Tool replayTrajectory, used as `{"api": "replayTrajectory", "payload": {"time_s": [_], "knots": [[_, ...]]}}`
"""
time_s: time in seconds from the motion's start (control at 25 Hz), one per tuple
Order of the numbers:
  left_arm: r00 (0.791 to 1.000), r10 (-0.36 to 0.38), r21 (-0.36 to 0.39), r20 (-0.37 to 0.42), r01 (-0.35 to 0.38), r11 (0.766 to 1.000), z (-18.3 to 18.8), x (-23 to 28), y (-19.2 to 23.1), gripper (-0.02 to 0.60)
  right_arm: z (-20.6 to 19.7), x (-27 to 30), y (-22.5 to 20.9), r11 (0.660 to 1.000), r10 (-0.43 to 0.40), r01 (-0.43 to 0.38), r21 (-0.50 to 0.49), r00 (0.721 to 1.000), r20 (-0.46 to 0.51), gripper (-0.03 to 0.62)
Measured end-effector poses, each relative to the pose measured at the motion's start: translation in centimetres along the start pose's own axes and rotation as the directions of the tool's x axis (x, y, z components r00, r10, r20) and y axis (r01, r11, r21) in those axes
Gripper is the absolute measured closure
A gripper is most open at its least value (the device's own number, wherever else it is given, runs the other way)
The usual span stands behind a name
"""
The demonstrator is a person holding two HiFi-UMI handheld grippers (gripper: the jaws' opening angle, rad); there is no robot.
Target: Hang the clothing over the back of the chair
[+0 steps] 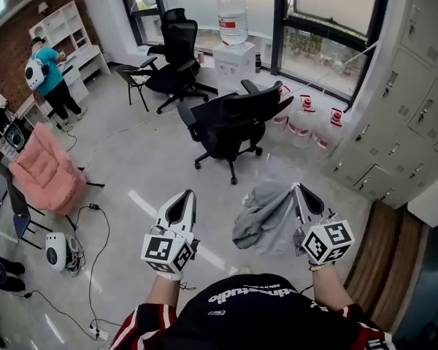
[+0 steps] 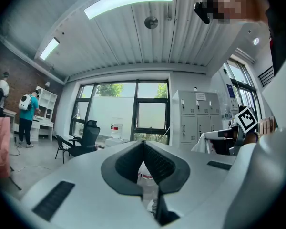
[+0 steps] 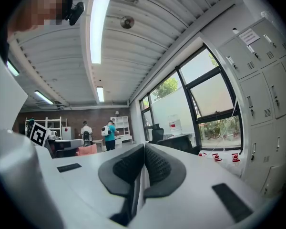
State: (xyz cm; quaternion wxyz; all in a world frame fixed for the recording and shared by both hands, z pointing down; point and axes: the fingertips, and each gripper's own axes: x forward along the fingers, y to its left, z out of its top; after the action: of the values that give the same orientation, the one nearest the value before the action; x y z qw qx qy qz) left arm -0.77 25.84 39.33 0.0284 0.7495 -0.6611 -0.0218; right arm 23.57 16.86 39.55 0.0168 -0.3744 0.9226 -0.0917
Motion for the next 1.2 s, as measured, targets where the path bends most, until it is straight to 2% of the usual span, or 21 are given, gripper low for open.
{"api": "replayTrajectory", "payload": {"time_s": [0.24, 0.64, 0.96, 1.2], "knots": [[0.999, 0.015, -0.005, -0.04, -0.015, 1.0, -0.7, 6.1, -0.4, 0.557, 1.2, 4.6, -4.8, 0.998, 0.023, -0.024, 0.057, 1.0, 0.02, 0.577], [0.997, 0.062, 0.021, -0.039, -0.061, 0.998, -0.1, 9.9, 0.4, 0.557, 1.7, 8.8, -8.4, 0.997, 0.044, -0.047, 0.068, 0.998, 0.036, 0.577], [0.998, 0.044, -0.004, -0.035, -0.044, 0.999, -1.6, 12.8, 2.7, 0.557, 0.6, 11.7, -9.9, 0.998, 0.012, -0.013, 0.06, 1.0, 0.015, 0.577], [1.0, 0.001, -0.023, -0.026, -0.001, 1.0, -1.6, 16.7, 5.1, 0.557, 1.7, 15.2, -10.6, 0.999, -0.015, 0.014, 0.044, 1.0, 0.016, 0.577]]}}
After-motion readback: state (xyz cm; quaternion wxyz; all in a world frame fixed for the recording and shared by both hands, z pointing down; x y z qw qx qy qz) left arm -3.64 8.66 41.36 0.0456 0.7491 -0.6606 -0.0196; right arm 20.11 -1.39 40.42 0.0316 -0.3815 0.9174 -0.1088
